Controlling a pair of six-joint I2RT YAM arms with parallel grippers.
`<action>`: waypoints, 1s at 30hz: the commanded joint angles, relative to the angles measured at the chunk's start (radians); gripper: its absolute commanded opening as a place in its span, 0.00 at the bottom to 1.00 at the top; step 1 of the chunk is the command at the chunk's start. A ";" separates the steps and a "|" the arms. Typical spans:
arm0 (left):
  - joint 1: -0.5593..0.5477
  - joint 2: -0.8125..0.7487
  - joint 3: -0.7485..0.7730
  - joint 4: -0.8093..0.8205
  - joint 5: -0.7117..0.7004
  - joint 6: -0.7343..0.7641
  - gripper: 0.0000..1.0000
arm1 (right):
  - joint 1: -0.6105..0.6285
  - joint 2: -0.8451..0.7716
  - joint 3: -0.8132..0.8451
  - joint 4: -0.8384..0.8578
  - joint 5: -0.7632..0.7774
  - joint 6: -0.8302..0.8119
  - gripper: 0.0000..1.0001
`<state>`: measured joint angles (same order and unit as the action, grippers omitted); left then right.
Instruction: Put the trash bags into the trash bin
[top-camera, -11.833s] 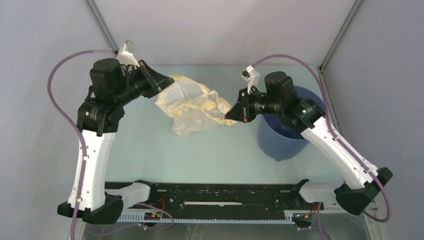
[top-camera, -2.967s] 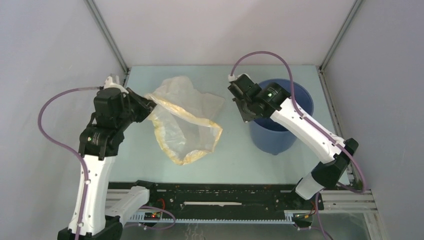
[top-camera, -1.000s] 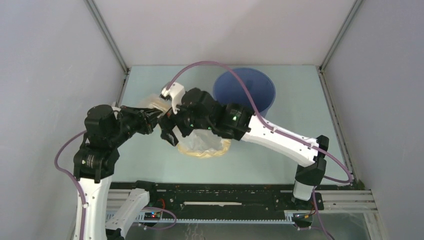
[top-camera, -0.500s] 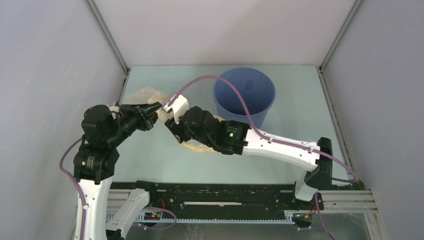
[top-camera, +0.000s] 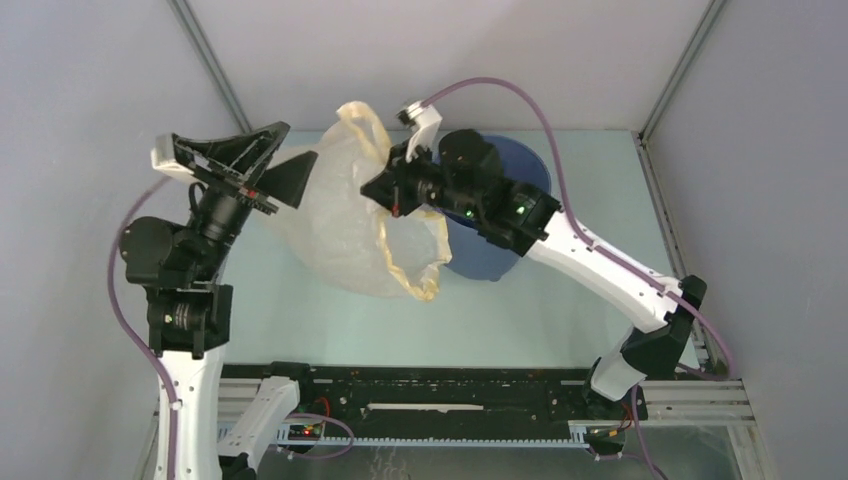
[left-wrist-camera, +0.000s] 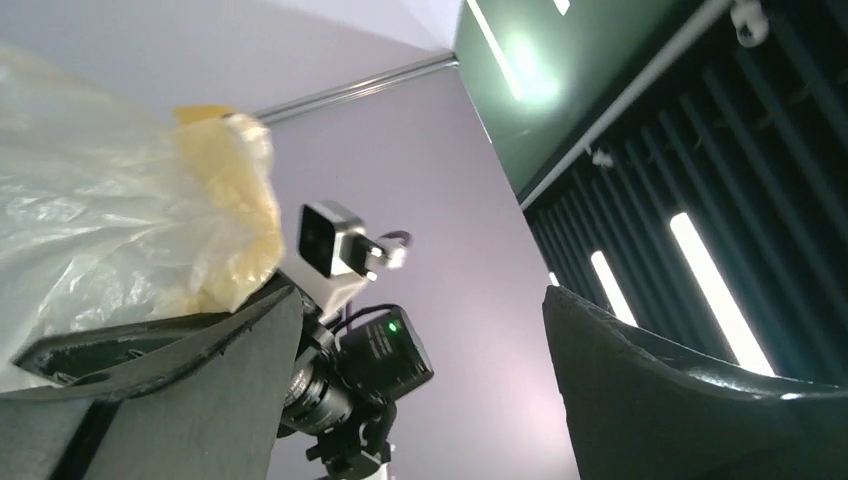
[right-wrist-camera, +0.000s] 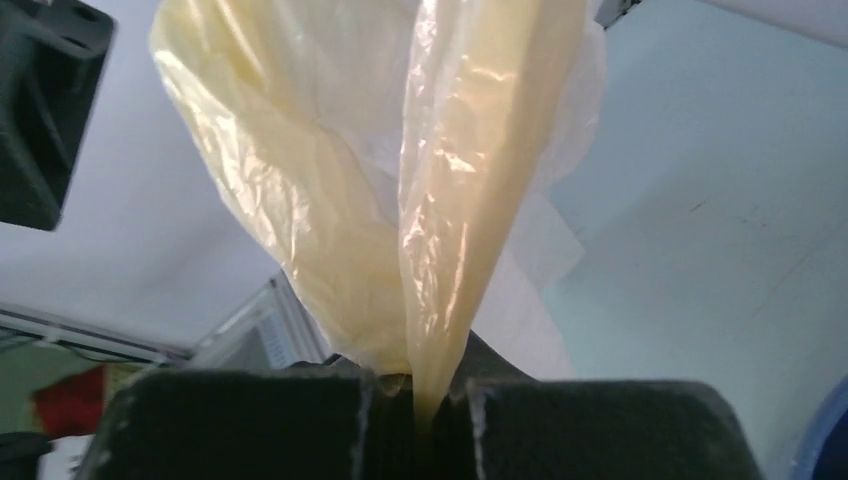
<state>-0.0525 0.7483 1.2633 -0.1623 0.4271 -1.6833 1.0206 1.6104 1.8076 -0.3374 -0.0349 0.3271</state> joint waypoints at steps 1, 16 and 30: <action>0.011 0.023 0.158 0.171 0.057 0.309 0.96 | -0.076 -0.076 0.075 0.021 -0.226 0.199 0.00; 0.002 0.105 0.263 0.044 0.024 0.583 0.99 | -0.560 -0.417 0.229 -0.174 -0.581 0.138 0.00; -0.193 0.182 0.286 0.038 -0.101 0.664 0.98 | -1.059 -0.462 0.301 -0.084 -0.913 0.394 0.00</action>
<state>-0.2211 0.9489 1.5043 -0.1349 0.3698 -1.0775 -0.0124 1.1477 2.1143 -0.2661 -0.8513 0.7441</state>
